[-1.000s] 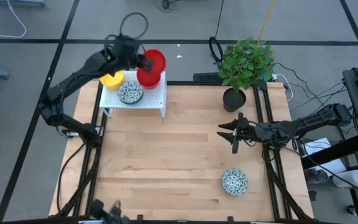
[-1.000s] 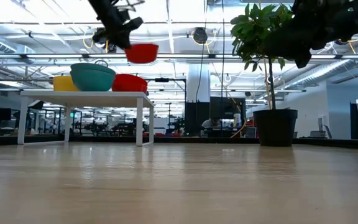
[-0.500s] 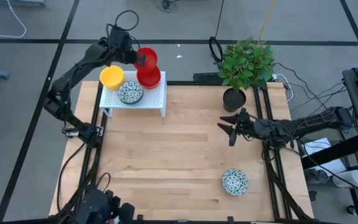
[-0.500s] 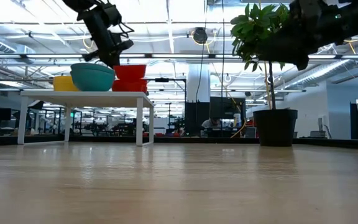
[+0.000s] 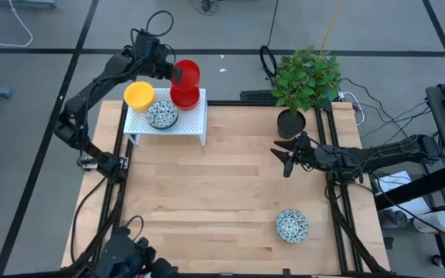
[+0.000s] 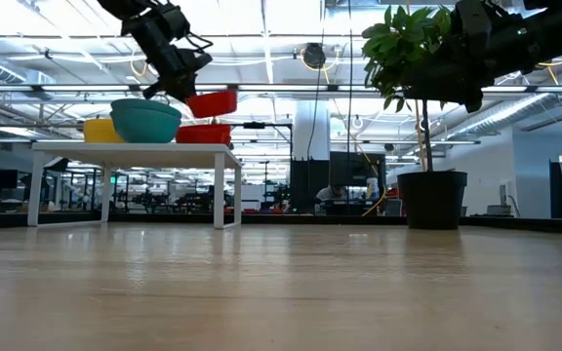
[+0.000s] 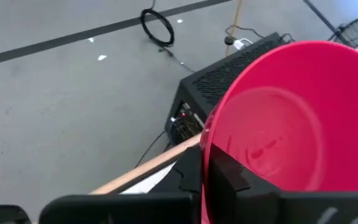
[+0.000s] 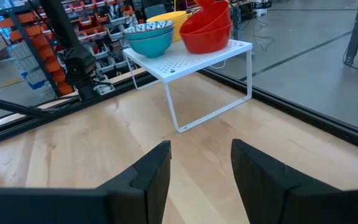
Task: Pick & Place Mini bowls
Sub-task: Stack the red bowl on top of the red bowls on the shelf
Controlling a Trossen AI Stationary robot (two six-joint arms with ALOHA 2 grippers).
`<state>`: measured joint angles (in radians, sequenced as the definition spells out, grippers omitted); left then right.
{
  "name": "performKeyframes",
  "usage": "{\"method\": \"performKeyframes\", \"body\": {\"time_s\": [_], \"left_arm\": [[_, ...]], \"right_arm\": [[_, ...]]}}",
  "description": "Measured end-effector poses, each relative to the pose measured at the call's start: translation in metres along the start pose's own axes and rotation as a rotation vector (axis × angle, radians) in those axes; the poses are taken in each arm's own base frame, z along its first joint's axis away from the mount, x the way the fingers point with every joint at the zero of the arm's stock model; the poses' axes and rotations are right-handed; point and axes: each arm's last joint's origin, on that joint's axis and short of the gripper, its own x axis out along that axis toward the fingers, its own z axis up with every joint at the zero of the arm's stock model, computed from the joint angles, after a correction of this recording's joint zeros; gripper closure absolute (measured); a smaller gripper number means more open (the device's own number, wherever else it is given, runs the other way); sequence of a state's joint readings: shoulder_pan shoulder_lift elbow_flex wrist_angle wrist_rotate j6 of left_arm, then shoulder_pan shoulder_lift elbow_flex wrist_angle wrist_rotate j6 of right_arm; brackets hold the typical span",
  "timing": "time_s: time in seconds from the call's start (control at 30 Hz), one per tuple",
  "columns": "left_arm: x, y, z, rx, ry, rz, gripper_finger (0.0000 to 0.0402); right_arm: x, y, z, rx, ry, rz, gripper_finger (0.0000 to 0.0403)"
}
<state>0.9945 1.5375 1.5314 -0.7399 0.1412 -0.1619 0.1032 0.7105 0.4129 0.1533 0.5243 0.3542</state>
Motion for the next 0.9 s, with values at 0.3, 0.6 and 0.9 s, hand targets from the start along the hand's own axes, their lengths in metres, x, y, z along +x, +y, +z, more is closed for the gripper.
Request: {"method": "performKeyframes", "body": {"time_s": [0.3,0.6,0.9], "left_arm": [[0.011,0.002,-0.005,-0.017,0.05,0.064,0.0377],[0.014,-0.002,-0.005,-0.048,0.078,-0.065,0.0386],[0.012,-0.008,-0.017,0.048,0.18,-0.039,0.0389]], "right_arm": [[0.0,0.0,0.0,0.0,0.0,0.001,0.0248],[0.0,0.0,0.0,0.051,0.002,0.004,0.0248],[0.0,0.0,0.0,0.048,0.003,0.005,0.0248]]}}
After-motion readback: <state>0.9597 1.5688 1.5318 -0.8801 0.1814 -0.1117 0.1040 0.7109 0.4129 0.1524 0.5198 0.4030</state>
